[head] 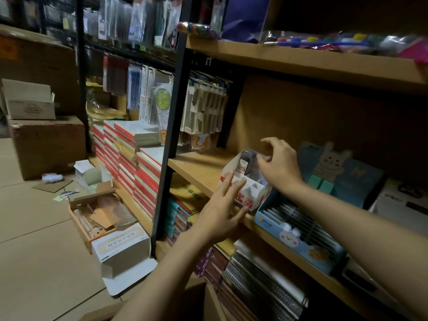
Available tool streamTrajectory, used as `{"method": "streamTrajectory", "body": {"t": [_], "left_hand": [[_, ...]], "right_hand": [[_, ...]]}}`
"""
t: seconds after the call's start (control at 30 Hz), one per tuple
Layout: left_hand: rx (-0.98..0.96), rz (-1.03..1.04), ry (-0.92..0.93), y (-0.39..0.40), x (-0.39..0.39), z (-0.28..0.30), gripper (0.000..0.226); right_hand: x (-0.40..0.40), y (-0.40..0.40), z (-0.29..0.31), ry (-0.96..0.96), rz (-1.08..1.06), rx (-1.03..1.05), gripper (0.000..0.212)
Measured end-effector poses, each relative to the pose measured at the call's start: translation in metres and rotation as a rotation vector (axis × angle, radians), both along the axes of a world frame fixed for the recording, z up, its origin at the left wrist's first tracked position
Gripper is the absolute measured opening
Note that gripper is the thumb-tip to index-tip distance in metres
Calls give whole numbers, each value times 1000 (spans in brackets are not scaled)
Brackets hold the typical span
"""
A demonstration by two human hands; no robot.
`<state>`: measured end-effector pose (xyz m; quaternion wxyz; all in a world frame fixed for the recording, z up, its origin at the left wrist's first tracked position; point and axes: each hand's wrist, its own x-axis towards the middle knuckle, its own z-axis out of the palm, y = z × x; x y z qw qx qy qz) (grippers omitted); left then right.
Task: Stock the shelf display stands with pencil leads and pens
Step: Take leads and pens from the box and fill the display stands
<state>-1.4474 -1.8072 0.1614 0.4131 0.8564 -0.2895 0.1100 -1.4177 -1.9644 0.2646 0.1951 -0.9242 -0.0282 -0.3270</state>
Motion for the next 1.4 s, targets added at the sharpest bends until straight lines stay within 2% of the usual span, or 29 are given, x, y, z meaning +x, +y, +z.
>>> {"method": "streamTrajectory", "body": {"t": [0.13,0.27,0.37,0.5,0.6,0.67,0.8,0.93,1.03,1.17,1.4], "left_hand": [[-196,30,9,15,-34,-2,45],[-339,74,289,37,-77,-40,17],[-269,159,541,58,-114,-96,13],[-205,414,799,77,-180,-187,15],[-249,585,1003,72,-228,-246,16],[-263,648,1120,63,-251,-276,20],[-175,858,1121,52,-275,-307,20],[-52,902,1134,52,-281,-323,28],[-1,874,1152,52,-280,-332,29],[-96,847,1190,54,-277,-342,44],[-297,884,1284,60,-273,-350,42]], "right_hand": [[-67,5,-22,-93,150,238,21],[-139,17,-86,-83,315,508,20],[-180,28,-164,127,317,658,21],[-218,42,-265,645,266,780,19],[-230,48,-324,986,224,664,23],[-232,47,-350,1121,235,590,27],[-234,37,-387,1265,316,220,36],[-242,40,-416,1412,387,-3,45],[-248,48,-428,1429,382,-118,55],[-250,56,-437,1347,404,-293,68],[-243,48,-443,1328,389,-106,50]]}}
